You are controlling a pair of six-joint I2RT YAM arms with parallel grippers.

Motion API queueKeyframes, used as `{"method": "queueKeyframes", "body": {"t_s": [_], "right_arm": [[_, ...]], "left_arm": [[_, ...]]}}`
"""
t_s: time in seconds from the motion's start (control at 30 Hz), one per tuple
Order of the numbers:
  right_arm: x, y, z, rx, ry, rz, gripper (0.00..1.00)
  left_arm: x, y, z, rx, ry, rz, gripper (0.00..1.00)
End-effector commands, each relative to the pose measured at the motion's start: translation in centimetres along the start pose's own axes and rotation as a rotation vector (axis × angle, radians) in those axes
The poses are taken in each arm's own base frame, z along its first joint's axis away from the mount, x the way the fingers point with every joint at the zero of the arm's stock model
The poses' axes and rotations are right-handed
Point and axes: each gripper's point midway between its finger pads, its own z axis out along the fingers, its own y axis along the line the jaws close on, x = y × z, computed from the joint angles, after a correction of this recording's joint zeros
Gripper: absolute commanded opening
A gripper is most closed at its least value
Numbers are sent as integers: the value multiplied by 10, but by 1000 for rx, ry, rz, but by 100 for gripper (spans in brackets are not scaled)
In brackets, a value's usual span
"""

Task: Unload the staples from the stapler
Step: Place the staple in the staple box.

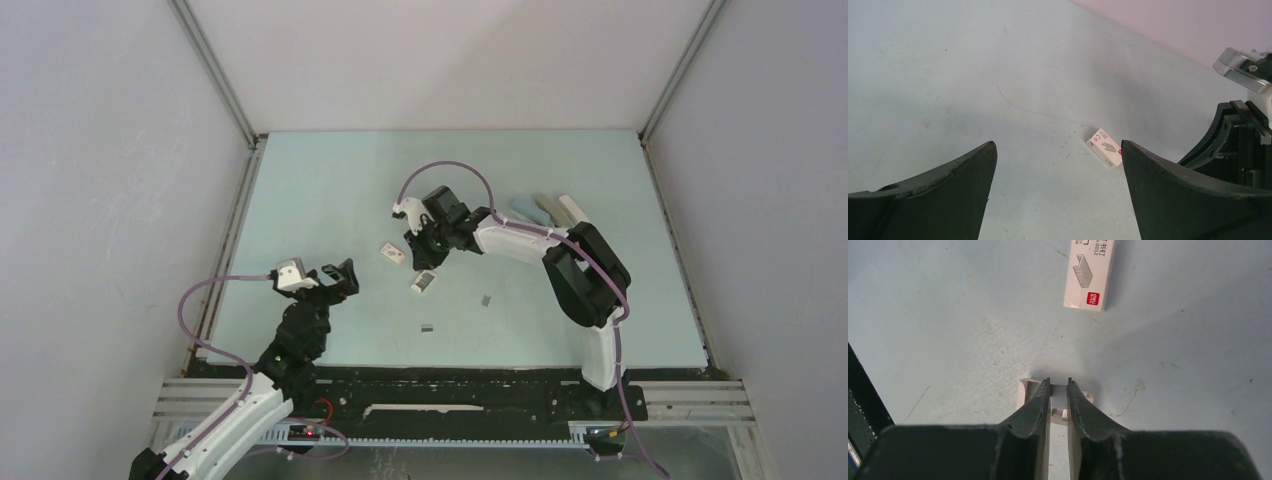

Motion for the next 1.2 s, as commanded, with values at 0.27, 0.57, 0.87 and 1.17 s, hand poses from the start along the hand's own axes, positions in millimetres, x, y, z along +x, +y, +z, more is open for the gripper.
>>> {"method": "queueKeyframes", "body": {"t_s": [0.27, 0.57, 0.87, 1.17], "right_arm": [[-17, 9, -16, 32, -75, 45, 16], [-13, 15, -13, 41, -65, 52, 17], [-7, 16, -10, 59, -51, 65, 17], [-1, 16, -5, 64, -36, 75, 17]], "left_arm": [[0, 3, 1, -10, -15, -9, 100], [0, 3, 1, -11, -16, -9, 100], [0, 3, 1, -11, -15, -8, 100], [0, 3, 1, -11, -15, -8, 100]]}}
